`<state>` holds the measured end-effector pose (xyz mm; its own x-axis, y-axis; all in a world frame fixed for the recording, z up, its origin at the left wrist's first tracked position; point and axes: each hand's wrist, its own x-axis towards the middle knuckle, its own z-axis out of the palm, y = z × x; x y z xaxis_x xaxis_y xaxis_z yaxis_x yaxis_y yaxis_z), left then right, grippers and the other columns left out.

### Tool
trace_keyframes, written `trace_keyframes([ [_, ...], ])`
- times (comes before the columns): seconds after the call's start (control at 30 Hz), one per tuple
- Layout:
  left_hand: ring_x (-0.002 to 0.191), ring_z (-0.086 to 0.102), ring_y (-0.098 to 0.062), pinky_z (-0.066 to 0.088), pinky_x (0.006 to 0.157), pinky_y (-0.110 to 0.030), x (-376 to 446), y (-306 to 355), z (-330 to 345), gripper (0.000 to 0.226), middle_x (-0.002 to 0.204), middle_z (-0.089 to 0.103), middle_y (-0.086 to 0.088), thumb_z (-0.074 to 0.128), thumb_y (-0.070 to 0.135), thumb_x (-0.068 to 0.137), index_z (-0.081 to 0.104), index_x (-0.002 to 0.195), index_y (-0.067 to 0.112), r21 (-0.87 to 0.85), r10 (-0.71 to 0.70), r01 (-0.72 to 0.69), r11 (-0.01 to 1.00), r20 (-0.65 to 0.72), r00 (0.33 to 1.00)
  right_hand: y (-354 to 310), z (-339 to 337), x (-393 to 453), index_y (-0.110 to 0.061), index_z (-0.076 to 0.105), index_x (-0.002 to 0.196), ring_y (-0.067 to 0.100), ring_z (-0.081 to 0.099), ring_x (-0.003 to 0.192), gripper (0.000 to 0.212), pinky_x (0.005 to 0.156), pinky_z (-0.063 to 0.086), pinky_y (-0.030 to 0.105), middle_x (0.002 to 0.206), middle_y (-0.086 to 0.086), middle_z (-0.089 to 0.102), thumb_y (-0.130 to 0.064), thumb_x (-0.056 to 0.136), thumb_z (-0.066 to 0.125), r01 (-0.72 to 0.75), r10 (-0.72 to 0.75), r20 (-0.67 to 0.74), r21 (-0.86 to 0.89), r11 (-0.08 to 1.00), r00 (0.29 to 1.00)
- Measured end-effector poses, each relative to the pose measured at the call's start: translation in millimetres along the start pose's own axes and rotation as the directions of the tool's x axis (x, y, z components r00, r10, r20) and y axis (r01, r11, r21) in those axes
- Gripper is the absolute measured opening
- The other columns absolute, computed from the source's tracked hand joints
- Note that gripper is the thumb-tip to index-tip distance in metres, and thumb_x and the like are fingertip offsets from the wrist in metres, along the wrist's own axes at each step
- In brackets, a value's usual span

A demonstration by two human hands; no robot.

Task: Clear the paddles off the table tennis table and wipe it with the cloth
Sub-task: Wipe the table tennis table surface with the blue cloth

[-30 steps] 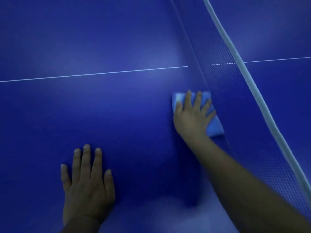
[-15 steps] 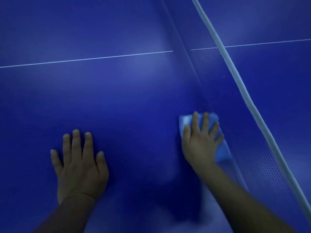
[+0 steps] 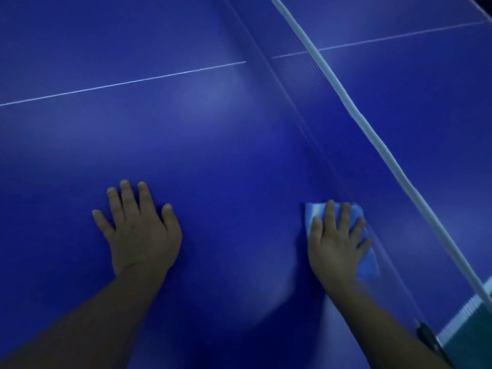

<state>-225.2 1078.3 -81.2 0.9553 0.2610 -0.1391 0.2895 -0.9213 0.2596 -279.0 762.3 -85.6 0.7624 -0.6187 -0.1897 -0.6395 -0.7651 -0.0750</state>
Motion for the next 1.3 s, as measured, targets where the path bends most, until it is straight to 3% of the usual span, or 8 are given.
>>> trace_keyframes([
  [0.13,0.154,-0.011,-0.027,-0.009,0.121,-0.057,0.8,-5.9,-3.5,0.070,0.168,-0.001,-0.011,0.026,0.050,0.103,0.013,0.159,0.011,-0.014,0.036,-0.036,0.999,0.030,0.999,-74.2,-1.0,22.4,-0.034,0.009,0.160,0.040,-0.003,0.153,0.059,0.116,0.005,0.069,0.169,-0.002,0.000,-0.052,0.105,0.019,-0.061,0.062,-0.022,0.079,0.995,0.998],
  [0.37,0.155,-0.003,-0.024,-0.008,0.123,-0.048,-43.5,-41.0,-8.4,0.062,0.167,0.008,-0.012,0.029,0.041,0.103,0.024,0.157,0.010,-0.186,0.359,-0.351,0.918,0.010,0.933,-43.1,20.0,-93.4,-0.033,0.031,0.156,0.036,0.015,0.153,0.057,0.116,0.017,0.064,0.166,-0.001,0.024,-0.052,0.104,0.019,0.629,-0.630,0.018,-0.075,0.773,0.776],
  [0.53,0.155,0.008,-0.027,0.008,0.122,-0.059,-88.5,-78.9,-4.0,0.064,0.164,0.021,-0.014,0.027,0.042,0.099,0.038,0.152,0.007,-0.030,0.660,-0.662,0.749,0.118,0.742,94.0,7.1,-125.5,-0.029,0.033,0.156,0.039,0.018,0.151,0.060,0.115,0.020,0.065,0.166,0.002,0.023,-0.051,0.101,0.022,0.174,-0.172,0.025,-0.088,0.981,0.985],
  [0.67,0.155,0.009,-0.026,0.009,0.123,-0.058,-86.1,-71.7,-7.3,0.062,0.164,0.023,-0.011,0.024,0.042,0.101,0.040,0.152,0.011,-0.010,0.694,-0.704,0.710,0.172,0.699,47.1,10.7,-102.5,-0.034,0.016,0.160,0.037,0.003,0.153,0.056,0.117,0.010,0.067,0.169,-0.002,0.007,-0.048,0.106,0.023,-0.252,0.254,-0.039,0.060,0.966,0.966],
  [0.87,0.155,0.007,-0.023,0.005,0.124,-0.053,-83.7,-74.5,-4.9,0.061,0.165,0.023,-0.008,0.021,0.042,0.101,0.040,0.152,0.013,0.012,0.688,-0.704,0.710,0.204,0.697,-18.1,42.1,-183.9,-0.032,0.038,0.153,0.038,0.017,0.152,0.052,0.117,0.016,0.066,0.164,0.000,0.029,-0.049,0.104,0.031,0.530,-0.533,-0.005,-0.085,0.843,0.846],
  [1.0,0.154,0.010,-0.026,0.007,0.123,-0.056,-84.2,-72.5,-5.4,0.061,0.163,0.025,-0.010,0.023,0.041,0.100,0.042,0.150,0.012,-0.011,0.690,-0.702,0.713,0.192,0.698,89.5,23.2,-172.0,-0.027,0.039,0.153,0.041,0.023,0.149,0.060,0.114,0.023,0.064,0.163,0.005,0.030,-0.051,0.099,0.024,0.126,-0.127,-0.004,-0.101,0.987,0.992],
  [1.17,0.155,0.007,-0.026,0.005,0.124,-0.055,-84.2,-71.2,-6.8,0.063,0.164,0.023,-0.010,0.021,0.042,0.099,0.040,0.152,0.013,0.011,0.676,-0.693,0.720,0.211,0.706,112.9,11.9,-146.0,-0.033,0.021,0.158,0.035,0.008,0.153,0.067,0.117,0.012,0.065,0.168,-0.002,0.012,-0.055,0.097,0.009,-0.338,0.339,-0.012,0.059,0.939,0.941],
  [1.3,0.154,0.010,-0.027,0.008,0.123,-0.056,-85.6,-70.0,-7.5,0.064,0.163,0.025,-0.012,0.021,0.042,0.098,0.041,0.151,0.012,0.031,0.674,-0.696,0.717,0.221,0.705,57.2,29.8,-175.1,-0.031,0.033,0.153,0.041,0.021,0.150,0.055,0.114,0.020,0.067,0.164,0.002,0.029,-0.050,0.103,0.023,0.188,-0.188,0.011,-0.019,0.982,0.982],
])
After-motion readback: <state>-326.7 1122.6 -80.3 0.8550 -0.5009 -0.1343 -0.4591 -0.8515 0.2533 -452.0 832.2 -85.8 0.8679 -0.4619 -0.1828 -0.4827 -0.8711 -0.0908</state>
